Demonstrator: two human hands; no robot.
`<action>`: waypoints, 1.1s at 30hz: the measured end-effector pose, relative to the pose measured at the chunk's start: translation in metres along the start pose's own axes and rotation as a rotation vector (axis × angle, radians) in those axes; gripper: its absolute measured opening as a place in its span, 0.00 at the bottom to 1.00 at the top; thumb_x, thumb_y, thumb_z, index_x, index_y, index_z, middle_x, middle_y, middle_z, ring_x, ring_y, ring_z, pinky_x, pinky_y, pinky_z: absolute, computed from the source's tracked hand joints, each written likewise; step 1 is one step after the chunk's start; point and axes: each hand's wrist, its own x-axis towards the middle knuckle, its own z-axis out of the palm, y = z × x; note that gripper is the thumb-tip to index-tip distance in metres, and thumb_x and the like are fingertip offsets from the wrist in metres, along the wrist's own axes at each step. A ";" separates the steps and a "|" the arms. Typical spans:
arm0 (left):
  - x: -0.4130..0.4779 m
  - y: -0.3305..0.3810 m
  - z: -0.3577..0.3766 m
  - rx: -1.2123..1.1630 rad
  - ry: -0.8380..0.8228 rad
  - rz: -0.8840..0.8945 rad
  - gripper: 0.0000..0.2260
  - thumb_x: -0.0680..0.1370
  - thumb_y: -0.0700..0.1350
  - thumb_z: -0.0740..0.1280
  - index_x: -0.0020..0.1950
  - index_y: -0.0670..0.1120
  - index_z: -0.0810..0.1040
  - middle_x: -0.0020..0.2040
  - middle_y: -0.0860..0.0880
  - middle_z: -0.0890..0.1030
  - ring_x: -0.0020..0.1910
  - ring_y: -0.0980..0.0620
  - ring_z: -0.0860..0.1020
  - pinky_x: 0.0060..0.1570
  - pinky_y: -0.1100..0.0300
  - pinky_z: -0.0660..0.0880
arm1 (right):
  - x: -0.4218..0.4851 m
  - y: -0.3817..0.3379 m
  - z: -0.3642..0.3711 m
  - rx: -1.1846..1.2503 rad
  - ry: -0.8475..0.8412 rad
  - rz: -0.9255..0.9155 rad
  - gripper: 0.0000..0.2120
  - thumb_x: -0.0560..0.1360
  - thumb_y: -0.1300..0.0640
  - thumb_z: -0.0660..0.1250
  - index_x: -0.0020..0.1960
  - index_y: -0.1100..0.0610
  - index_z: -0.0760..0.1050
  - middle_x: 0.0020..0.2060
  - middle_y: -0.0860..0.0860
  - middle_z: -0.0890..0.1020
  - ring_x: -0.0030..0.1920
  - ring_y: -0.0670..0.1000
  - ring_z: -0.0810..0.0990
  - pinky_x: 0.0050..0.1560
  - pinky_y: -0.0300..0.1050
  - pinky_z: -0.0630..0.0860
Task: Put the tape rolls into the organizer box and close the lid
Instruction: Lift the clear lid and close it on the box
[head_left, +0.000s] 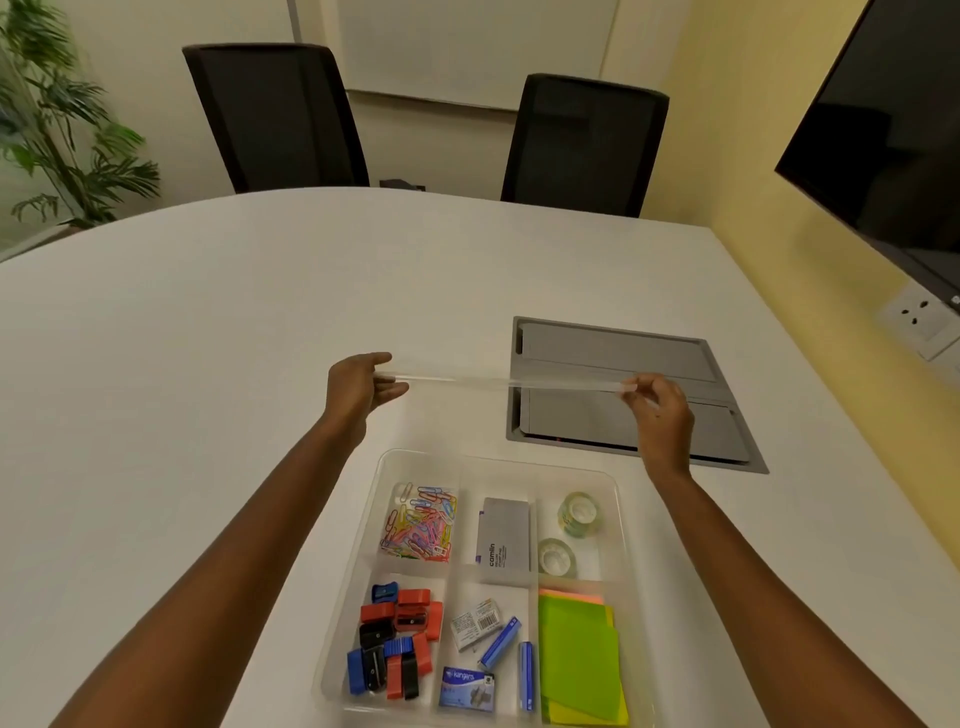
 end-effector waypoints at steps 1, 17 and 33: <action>-0.003 0.006 -0.001 0.004 0.008 0.016 0.15 0.77 0.35 0.51 0.58 0.36 0.74 0.36 0.42 0.73 0.34 0.46 0.77 0.37 0.64 0.79 | 0.000 -0.012 -0.004 0.031 0.019 -0.043 0.05 0.73 0.66 0.67 0.48 0.67 0.77 0.44 0.55 0.77 0.47 0.49 0.76 0.43 0.25 0.73; -0.069 0.004 -0.025 0.529 -0.088 0.408 0.15 0.80 0.43 0.55 0.64 0.37 0.69 0.62 0.33 0.69 0.58 0.37 0.73 0.53 0.49 0.72 | -0.023 -0.134 -0.080 0.430 0.162 -0.206 0.14 0.75 0.66 0.65 0.39 0.47 0.72 0.35 0.47 0.77 0.36 0.41 0.75 0.40 0.31 0.74; -0.127 -0.026 -0.049 0.145 -0.068 0.332 0.07 0.79 0.39 0.57 0.44 0.44 0.72 0.38 0.49 0.76 0.38 0.53 0.74 0.40 0.64 0.68 | -0.051 -0.124 -0.096 0.416 0.036 0.152 0.06 0.76 0.62 0.65 0.43 0.53 0.75 0.37 0.46 0.79 0.36 0.44 0.77 0.31 0.32 0.72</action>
